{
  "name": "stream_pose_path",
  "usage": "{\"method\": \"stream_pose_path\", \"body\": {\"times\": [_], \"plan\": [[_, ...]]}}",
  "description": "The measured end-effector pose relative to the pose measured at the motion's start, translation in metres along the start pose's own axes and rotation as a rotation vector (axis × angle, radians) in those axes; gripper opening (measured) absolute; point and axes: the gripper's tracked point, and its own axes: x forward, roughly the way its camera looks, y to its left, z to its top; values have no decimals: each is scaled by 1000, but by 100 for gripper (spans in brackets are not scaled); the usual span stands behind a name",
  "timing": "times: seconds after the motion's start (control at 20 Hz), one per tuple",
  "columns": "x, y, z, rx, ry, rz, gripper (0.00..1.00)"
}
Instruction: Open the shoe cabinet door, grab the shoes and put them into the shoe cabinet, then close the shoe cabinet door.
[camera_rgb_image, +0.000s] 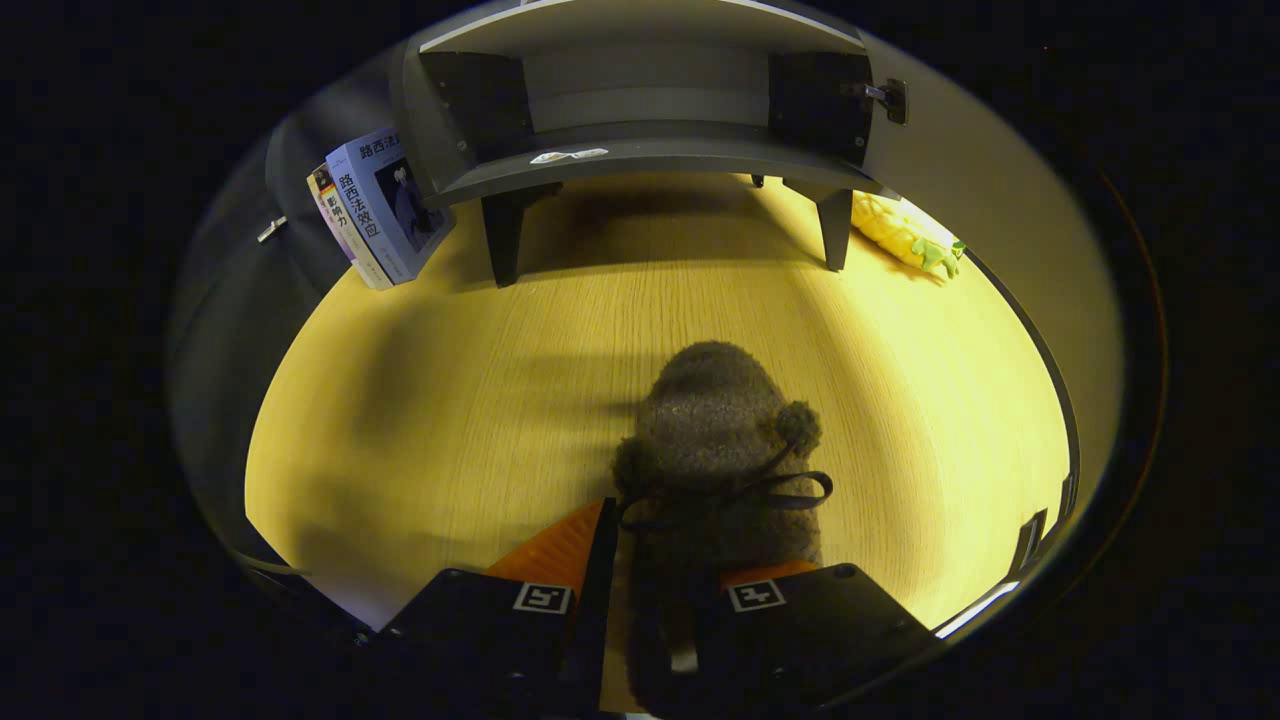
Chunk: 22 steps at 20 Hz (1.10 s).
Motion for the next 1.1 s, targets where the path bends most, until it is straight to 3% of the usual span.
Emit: {"method": "stream_pose_path", "body": {"times": [0.2, 0.4, 0.45, 0.5, 0.8, 1.1], "plan": [[13, -7, 14, -40, -20, -25, 39], [15, -6, 17, -47, -10, -15, 25], [17, -12, 18, -48, -10, -45, 25], [10, -15, 16, -46, 0, -62, 5], [-21, -16, 41, -27, -38, -45, 5], [-99, -6, 121, -22, -190, -22, 5]]}}
